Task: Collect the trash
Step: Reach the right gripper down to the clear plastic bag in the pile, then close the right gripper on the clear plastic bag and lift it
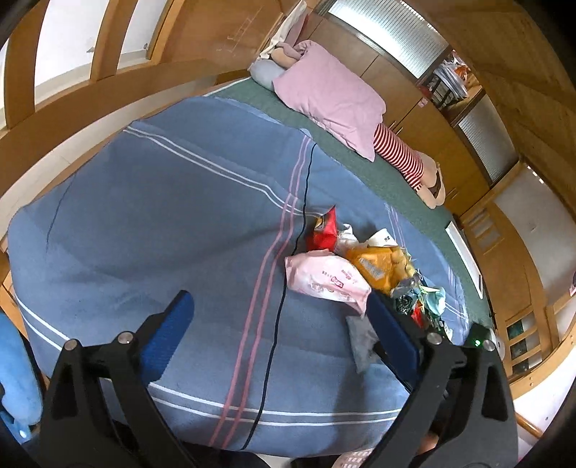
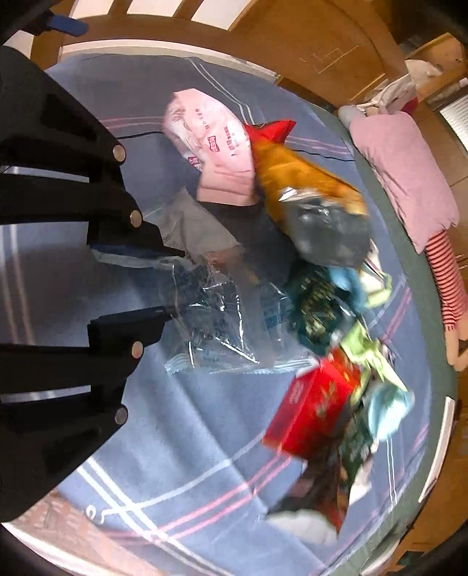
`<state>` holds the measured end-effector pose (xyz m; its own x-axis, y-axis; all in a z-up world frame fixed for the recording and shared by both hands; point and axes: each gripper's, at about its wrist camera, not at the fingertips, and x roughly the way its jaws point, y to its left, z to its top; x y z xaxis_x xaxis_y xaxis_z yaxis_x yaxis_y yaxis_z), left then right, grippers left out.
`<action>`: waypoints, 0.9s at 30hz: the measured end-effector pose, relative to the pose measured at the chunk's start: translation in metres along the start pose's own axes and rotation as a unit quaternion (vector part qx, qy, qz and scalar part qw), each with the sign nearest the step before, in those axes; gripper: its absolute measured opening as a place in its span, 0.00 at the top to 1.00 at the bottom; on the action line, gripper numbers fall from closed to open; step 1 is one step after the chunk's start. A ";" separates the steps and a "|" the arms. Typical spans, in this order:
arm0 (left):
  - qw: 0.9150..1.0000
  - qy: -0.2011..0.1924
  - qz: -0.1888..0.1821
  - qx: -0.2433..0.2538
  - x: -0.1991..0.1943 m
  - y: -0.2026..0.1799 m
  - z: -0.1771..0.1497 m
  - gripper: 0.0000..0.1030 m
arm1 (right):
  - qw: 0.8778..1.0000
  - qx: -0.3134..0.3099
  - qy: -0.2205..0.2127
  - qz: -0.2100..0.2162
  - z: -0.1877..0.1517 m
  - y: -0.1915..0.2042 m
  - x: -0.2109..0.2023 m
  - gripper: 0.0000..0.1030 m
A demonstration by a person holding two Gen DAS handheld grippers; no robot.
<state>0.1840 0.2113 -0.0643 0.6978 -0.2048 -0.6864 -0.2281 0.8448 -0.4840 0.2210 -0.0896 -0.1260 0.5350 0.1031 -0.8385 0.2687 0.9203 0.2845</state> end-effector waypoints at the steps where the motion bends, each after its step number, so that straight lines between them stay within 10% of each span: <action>1: 1.000 0.003 0.000 -0.004 0.002 0.001 0.000 0.07 | 1.000 0.000 -0.005 -0.004 -0.001 -0.003 -0.004 0.74; 27: 0.999 -0.038 0.036 0.015 -0.006 -0.002 0.005 0.06 | 0.998 -0.016 -0.052 -0.035 -0.017 -0.027 -0.043 0.74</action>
<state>0.1834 0.2135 -0.0564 0.7306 -0.1063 -0.6744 -0.2592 0.8707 -0.4180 0.1771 -0.1127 -0.1053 0.5973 0.0002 -0.8020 0.2829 0.9357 0.2109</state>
